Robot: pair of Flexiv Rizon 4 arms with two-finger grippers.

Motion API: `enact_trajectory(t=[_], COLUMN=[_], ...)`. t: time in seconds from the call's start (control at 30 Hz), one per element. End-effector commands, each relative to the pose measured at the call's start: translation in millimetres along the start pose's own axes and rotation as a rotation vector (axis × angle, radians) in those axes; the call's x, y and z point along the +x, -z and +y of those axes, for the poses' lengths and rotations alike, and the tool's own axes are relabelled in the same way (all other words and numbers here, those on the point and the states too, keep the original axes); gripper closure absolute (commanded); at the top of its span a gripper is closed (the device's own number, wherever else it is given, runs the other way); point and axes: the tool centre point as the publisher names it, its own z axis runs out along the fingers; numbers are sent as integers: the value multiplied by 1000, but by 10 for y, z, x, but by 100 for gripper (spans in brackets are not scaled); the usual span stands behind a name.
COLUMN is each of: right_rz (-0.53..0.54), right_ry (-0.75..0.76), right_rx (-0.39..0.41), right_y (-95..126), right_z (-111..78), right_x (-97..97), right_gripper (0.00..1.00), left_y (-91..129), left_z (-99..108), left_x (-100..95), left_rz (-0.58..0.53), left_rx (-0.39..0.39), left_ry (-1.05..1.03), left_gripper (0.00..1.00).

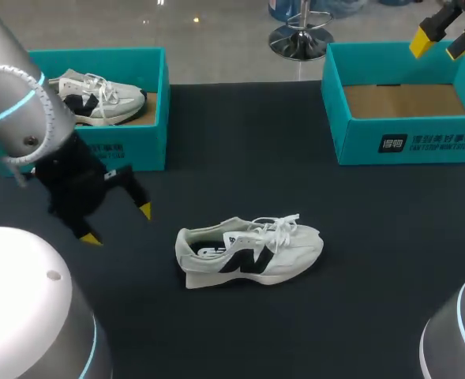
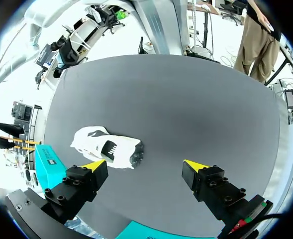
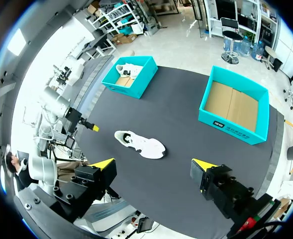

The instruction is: Take the shoe out of the shoebox, open the shoe tongue, remove and reinsert the insole, then place the shoe into the shoebox

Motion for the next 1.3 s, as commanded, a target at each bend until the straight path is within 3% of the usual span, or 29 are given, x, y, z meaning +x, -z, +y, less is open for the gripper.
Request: enact_trajectory(t=[0.03,0.4,0.43,0.5,0.6,0.77,0.9,1.17,1.3], right_rz=[-1,-1,-1,-1,-1,-1,-1,-1,-1], right_ry=[-2,-2,-2,-2,-2,-2,-2,-2,-2], right_rx=[3,3,3,3,3,3,3,3,3], right_y=[1,1,1,1,1,1,1,1,1], right_z=[13,13,13,13,13,13,13,13,13], right_x=[-2,-2,-2,-2,-2,-2,-2,-2,-2], right_gripper=[0,0,0,0,0,0,0,0,0], left_y=[-2,-2,-23,-87,-137,-217,-308,-302,-313], left_z=[-33,-33,-31,-33,-37,-15,30,141,252], left_x=[110,110,118,125,110,95,118,139,206], left_rz=[-135,-135,-167,-229,-346,-577,-684,-716,-740], left_rx=[-9,-9,8,-51,-44,62,126,205,311], left_ry=[-3,-3,5,48,99,223,307,349,422], left_gripper=[0,0,0,0,0,0,0,0,0])
